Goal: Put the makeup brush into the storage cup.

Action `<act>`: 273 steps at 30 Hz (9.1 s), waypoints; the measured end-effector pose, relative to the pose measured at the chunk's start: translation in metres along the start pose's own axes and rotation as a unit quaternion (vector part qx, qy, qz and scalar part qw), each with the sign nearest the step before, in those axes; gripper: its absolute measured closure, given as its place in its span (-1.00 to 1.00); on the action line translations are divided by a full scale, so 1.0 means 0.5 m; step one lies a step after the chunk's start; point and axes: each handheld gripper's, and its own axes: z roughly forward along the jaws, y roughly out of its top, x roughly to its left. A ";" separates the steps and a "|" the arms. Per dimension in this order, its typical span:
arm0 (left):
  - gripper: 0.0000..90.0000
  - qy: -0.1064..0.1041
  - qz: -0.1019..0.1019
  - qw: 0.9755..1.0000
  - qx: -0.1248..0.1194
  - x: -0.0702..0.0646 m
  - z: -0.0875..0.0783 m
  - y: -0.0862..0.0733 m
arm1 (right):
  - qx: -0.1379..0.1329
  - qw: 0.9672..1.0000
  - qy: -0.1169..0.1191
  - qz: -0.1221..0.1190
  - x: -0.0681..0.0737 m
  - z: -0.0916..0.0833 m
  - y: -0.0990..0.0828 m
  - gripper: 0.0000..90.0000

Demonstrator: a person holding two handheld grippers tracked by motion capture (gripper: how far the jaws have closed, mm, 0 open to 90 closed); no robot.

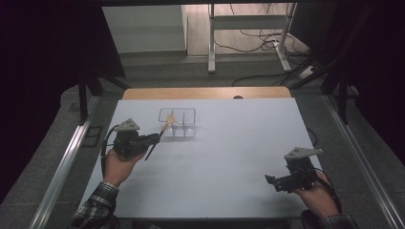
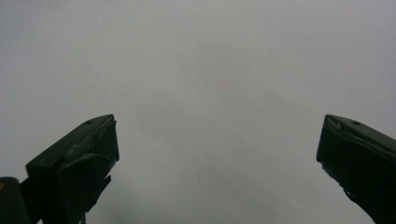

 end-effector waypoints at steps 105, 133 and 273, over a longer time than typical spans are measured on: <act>0.86 0.052 -0.056 0.989 -0.126 0.115 0.143 0.179 | 0.013 1.000 0.003 0.004 0.001 0.006 -0.003 -1.00; 0.86 0.069 -0.050 0.990 -0.117 0.130 0.182 0.127 | 0.019 1.000 0.006 -0.002 0.004 0.008 -0.004 -1.00; -0.93 0.004 0.002 1.000 -0.023 0.036 0.100 0.073 | 0.006 1.000 0.009 -0.002 0.003 0.005 0.000 -1.00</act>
